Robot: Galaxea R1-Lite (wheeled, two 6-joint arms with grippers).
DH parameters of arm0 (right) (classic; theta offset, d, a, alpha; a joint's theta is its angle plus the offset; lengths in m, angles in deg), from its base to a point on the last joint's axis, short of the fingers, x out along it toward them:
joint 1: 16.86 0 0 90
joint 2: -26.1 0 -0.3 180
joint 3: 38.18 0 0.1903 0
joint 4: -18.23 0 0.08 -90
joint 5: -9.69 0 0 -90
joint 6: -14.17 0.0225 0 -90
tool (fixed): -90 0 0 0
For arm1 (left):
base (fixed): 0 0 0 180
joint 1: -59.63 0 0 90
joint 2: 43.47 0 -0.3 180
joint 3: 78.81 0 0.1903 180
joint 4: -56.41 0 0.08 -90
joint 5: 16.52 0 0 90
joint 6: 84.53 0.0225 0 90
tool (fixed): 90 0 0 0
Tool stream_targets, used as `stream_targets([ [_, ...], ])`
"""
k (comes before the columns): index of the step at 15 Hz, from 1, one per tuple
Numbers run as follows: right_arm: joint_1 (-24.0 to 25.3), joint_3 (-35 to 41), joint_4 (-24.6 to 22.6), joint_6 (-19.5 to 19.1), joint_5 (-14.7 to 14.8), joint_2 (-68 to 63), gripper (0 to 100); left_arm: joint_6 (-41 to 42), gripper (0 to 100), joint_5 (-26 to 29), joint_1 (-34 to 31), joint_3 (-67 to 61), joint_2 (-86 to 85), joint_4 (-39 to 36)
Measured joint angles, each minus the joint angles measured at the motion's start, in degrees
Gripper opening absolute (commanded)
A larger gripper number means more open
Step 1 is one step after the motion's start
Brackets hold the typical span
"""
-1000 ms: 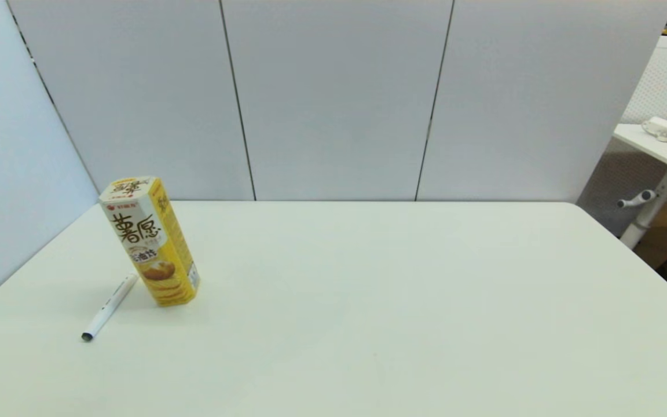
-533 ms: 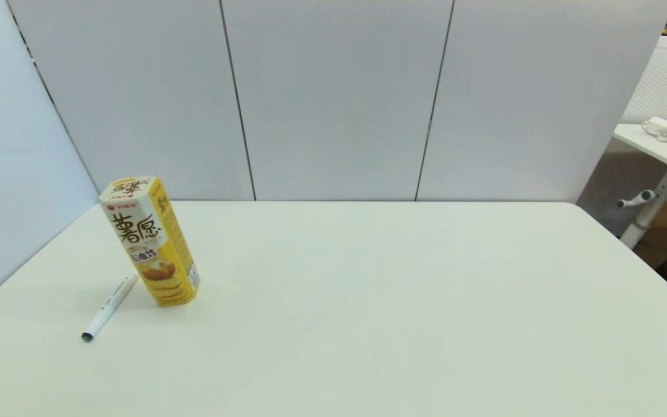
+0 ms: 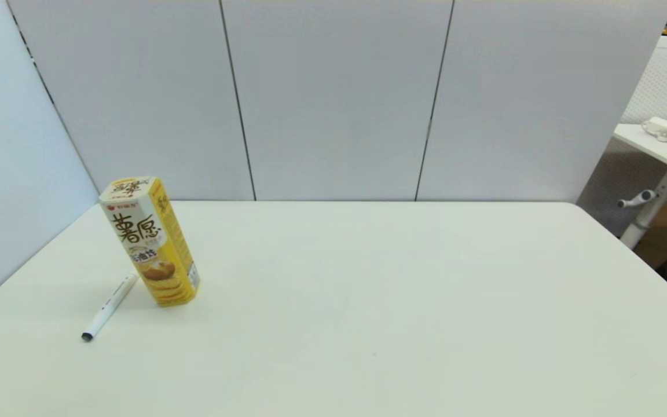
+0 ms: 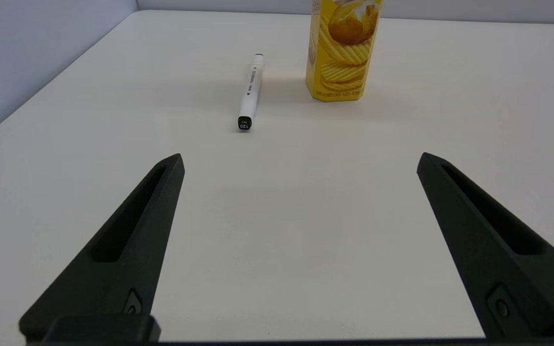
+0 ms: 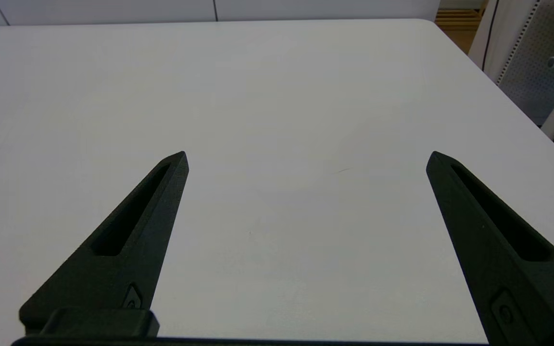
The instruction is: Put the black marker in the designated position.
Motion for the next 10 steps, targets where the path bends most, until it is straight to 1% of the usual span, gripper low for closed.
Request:
stream_targets([
  [10, 0.0, 0.0, 0.0, 0.0, 0.0, 0.0, 100, 0.0, 100, 0.0, 0.0, 0.0, 0.0, 0.0],
])
